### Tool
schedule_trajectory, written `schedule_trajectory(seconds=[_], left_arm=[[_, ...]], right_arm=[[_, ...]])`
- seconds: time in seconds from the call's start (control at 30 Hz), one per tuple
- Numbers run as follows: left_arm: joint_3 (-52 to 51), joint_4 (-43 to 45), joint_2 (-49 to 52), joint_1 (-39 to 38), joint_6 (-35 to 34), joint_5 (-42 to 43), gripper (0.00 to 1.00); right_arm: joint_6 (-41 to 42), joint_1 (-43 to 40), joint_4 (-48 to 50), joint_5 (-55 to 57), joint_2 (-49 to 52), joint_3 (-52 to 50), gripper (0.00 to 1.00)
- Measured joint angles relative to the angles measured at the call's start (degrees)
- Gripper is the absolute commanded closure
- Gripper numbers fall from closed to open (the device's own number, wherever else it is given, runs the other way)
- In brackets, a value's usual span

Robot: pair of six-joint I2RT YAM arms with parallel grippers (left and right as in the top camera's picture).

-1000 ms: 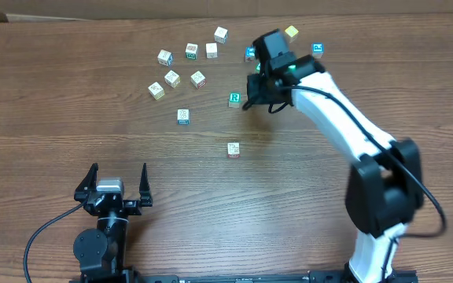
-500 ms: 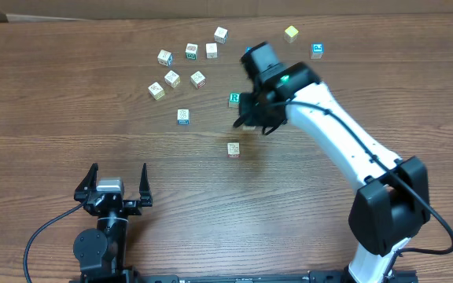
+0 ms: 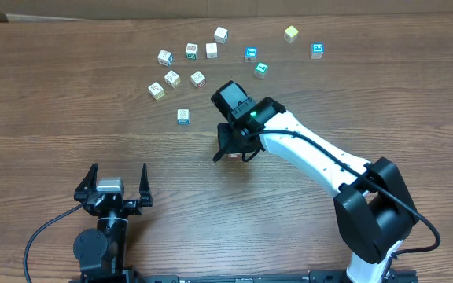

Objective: Form a tower

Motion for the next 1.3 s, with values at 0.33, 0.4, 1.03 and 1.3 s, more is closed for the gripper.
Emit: schedule_trajectory(seconds=[0.33,0.4,1.03,1.3], left_arm=[[0.0,0.0,0.0,0.0,0.0,0.0,0.00],[0.0,0.0,0.0,0.0,0.0,0.0,0.00],[0.0,0.0,0.0,0.0,0.0,0.0,0.00],[0.0,0.0,0.0,0.0,0.0,0.0,0.00]], right_arm=[[-0.1,0.0,5.5,3.1,0.0,-4.0,0.77],[-0.1,0.0,5.4,3.7,0.0,-4.0,0.77],[0.0,0.0,5.4,3.6,0.0,-4.0,0.78],[0.1,0.0,5.4,3.2,0.0,-4.0,0.61]])
